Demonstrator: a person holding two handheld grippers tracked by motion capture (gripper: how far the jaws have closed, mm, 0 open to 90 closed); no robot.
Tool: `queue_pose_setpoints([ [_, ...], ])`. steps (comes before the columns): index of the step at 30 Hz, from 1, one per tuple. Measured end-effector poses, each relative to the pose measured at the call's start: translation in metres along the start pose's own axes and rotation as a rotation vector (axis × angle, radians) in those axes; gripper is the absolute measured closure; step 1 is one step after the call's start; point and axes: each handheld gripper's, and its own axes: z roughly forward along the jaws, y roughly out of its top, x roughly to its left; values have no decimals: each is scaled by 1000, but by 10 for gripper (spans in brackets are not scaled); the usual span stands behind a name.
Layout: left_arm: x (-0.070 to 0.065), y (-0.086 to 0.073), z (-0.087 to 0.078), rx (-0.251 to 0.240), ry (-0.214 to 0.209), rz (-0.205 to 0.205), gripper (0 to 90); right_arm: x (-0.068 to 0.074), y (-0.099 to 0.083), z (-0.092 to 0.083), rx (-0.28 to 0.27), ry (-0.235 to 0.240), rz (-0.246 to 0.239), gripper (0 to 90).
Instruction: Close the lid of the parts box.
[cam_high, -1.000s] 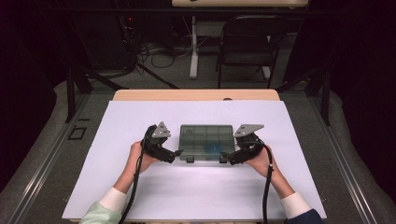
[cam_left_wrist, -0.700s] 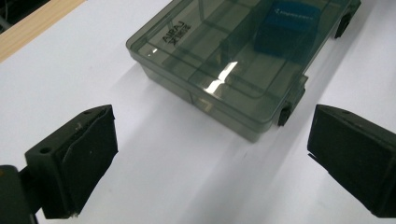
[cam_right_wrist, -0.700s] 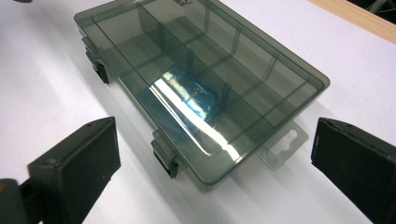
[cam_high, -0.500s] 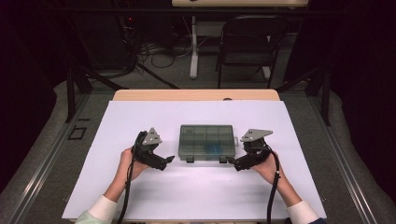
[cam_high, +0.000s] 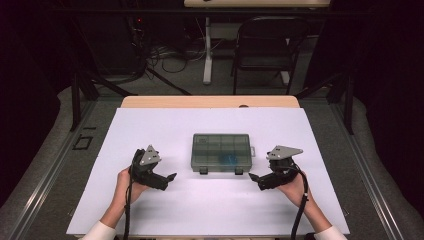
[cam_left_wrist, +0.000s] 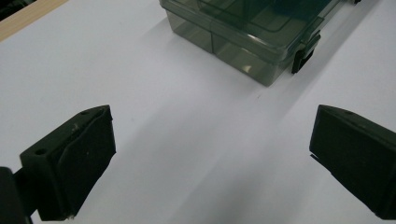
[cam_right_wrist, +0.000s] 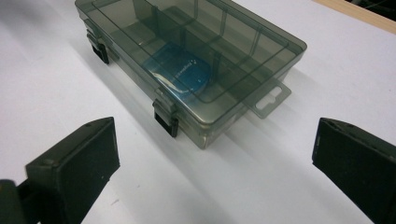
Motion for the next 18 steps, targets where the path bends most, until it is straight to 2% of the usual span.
queue_pose_setpoints([
  [11, -5, -23, -11, -13, 28, -36, 2, 2, -22, -12, -29, -36, 36, 0],
  [18, -11, -36, -15, -28, 25, -51, 2, 5, -32, -18, -48, -43, 50, 0],
])
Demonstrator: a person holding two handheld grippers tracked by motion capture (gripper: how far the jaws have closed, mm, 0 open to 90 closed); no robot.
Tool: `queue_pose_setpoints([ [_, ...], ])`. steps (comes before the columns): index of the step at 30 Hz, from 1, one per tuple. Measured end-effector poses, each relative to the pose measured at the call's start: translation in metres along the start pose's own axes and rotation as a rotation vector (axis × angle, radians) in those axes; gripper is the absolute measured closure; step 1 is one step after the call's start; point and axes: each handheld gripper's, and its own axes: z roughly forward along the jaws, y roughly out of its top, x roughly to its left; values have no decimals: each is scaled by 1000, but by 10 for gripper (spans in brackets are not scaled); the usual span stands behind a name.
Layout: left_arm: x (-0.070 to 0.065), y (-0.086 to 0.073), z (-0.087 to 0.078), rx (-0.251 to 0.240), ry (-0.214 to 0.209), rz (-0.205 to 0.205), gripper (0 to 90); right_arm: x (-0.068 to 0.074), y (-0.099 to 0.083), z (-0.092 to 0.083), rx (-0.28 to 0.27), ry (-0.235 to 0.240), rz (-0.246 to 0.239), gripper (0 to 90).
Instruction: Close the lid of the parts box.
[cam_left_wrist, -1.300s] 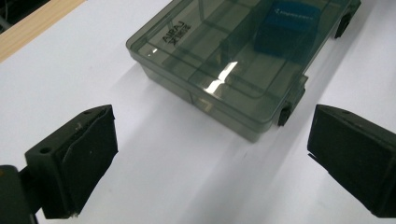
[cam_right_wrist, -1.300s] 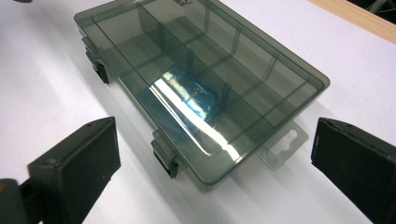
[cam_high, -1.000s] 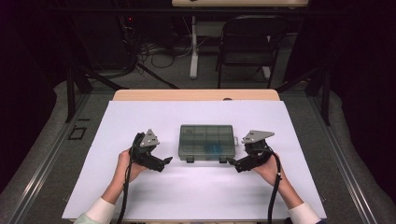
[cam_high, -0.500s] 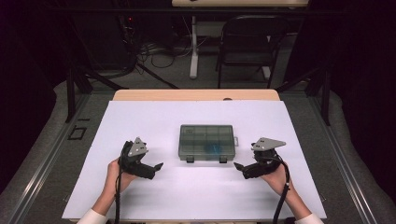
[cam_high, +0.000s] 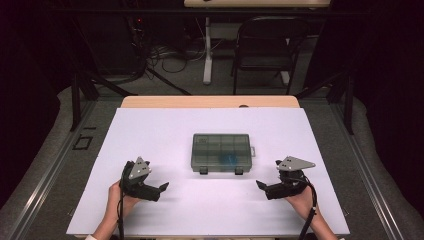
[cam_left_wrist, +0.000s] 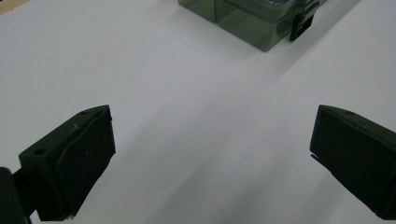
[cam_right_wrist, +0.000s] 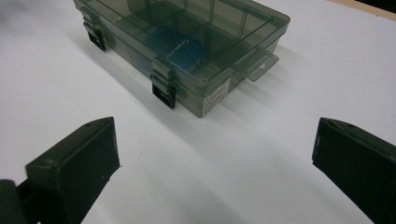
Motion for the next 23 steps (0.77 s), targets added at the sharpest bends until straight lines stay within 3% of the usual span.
queue_pose_setpoints([
  [13, -14, -24, -8, -28, 37, -11, 0, 4, -14, -7, -14, -28, 19, 0],
  [23, -12, -26, -6, -40, 31, -15, 0, 6, -20, -7, -25, -18, 27, 0],
])
